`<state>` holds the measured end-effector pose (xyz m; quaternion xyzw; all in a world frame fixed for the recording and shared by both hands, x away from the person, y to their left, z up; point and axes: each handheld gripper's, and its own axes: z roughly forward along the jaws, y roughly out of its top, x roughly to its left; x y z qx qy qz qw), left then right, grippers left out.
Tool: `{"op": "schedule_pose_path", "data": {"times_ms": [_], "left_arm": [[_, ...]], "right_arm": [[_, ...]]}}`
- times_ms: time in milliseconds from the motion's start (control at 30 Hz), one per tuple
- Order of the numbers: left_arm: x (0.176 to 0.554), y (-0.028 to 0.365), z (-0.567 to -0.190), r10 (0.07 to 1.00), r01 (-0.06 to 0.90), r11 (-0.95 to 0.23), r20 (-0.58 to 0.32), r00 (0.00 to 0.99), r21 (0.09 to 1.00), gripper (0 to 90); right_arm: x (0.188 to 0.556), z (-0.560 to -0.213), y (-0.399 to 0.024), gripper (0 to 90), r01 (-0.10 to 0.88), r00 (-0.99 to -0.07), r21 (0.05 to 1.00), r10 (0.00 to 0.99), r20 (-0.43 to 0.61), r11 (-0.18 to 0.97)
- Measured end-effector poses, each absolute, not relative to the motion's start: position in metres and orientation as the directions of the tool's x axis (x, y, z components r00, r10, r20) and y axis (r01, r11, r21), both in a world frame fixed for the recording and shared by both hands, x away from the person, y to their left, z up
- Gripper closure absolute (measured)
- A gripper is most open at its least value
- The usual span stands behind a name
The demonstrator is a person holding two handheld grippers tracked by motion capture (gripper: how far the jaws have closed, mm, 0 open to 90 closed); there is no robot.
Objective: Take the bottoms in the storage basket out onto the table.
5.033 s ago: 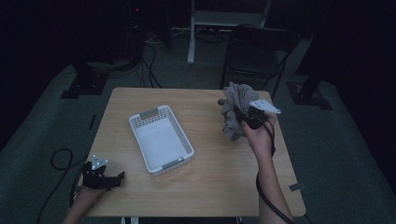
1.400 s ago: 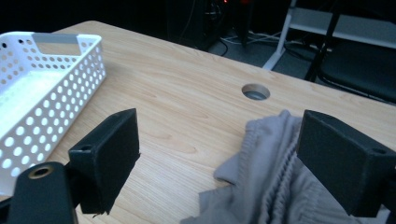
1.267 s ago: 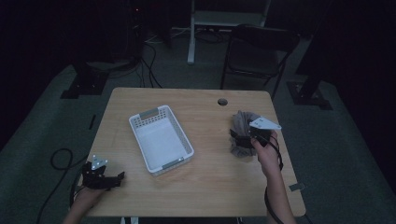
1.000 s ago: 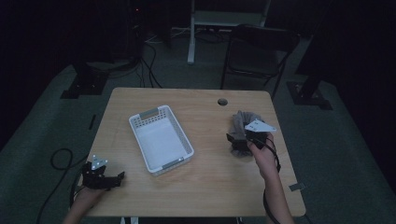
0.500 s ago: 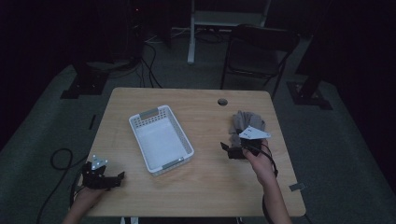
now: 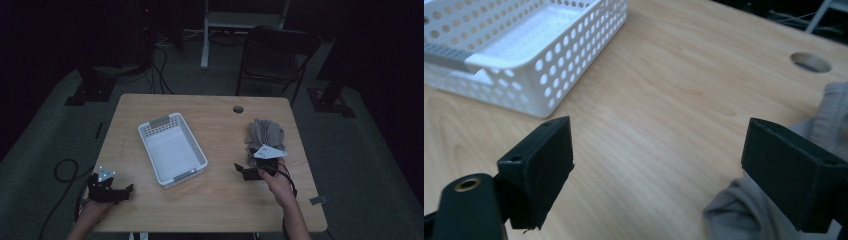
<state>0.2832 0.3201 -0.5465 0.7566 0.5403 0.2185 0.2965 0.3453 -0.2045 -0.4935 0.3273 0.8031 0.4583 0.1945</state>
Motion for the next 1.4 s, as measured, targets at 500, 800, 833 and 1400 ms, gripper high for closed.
{"op": "schedule_pose_path", "data": {"times_ms": [500,800,833,1400], "left_arm": [[0.283,0.32,-0.546,0.947,0.689,-0.243,0.011,0.322,0.683,0.4],[0.283,0.32,-0.546,0.947,0.689,-0.243,0.011,0.322,0.683,0.4],[0.283,0.32,-0.546,0.947,0.689,-0.243,0.011,0.322,0.683,0.4],[0.283,0.32,-0.546,0.947,0.689,-0.242,0.011,0.322,0.683,0.4]], "right_arm": [[0.327,-0.512,-0.209,12.8,0.376,-0.739,0.829,0.673,0.0,0.413],[0.317,-0.518,-0.215,12.8,0.379,-0.747,0.819,0.665,-0.003,0.43],[0.315,-0.519,-0.217,12.8,0.381,-0.744,0.82,0.669,-0.002,0.426],[0.298,-0.535,-0.235,12.8,0.417,-0.75,0.781,0.662,0.006,0.465]]}}
